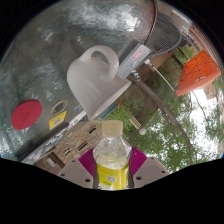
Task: Pour water
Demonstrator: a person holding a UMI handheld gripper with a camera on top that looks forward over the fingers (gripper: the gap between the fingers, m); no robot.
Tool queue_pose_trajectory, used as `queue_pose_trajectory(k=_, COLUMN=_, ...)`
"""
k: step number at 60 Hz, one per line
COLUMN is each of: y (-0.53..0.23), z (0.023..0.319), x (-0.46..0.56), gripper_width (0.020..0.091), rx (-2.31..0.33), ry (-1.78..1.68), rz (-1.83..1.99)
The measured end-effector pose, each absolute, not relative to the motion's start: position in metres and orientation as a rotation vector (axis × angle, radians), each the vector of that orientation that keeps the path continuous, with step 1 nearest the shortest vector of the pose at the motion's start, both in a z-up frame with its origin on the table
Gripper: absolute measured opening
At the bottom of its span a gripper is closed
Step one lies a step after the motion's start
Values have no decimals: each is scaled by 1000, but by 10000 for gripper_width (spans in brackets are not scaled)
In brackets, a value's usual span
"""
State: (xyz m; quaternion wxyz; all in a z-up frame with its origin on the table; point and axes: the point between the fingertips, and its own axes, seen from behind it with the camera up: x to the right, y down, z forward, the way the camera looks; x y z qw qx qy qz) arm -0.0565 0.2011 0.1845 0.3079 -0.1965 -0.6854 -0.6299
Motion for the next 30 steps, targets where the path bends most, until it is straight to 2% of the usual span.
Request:
queue_pose_trajectory(k=6, y=204, z=173, x=-62, gripper_width=403, rx=-386, ry=-1926, rz=-1744)
queue_pose_trajectory(k=18, y=204, z=175, x=-73, gripper_width=402, rx=-387, ry=-1908, rz=-1722)
queue_pose_trajectory(k=23, y=199, z=198, x=-87, gripper_width=403, rx=-526, ry=-1758, rz=-1609)
queue_pose_trajectory(k=28, y=204, z=241, x=-78, gripper_width=398, rx=-875, ry=-1384, rz=-1337)
queue_pose_trajectory(k=29, y=186, z=244, x=-81, gripper_width=398, rx=-929, ry=-1257, rz=-1294)
queue_pose_trajectory(k=30, y=204, z=254, x=-66, gripper_width=399, rx=-1031, ry=-1198, rz=-1178)
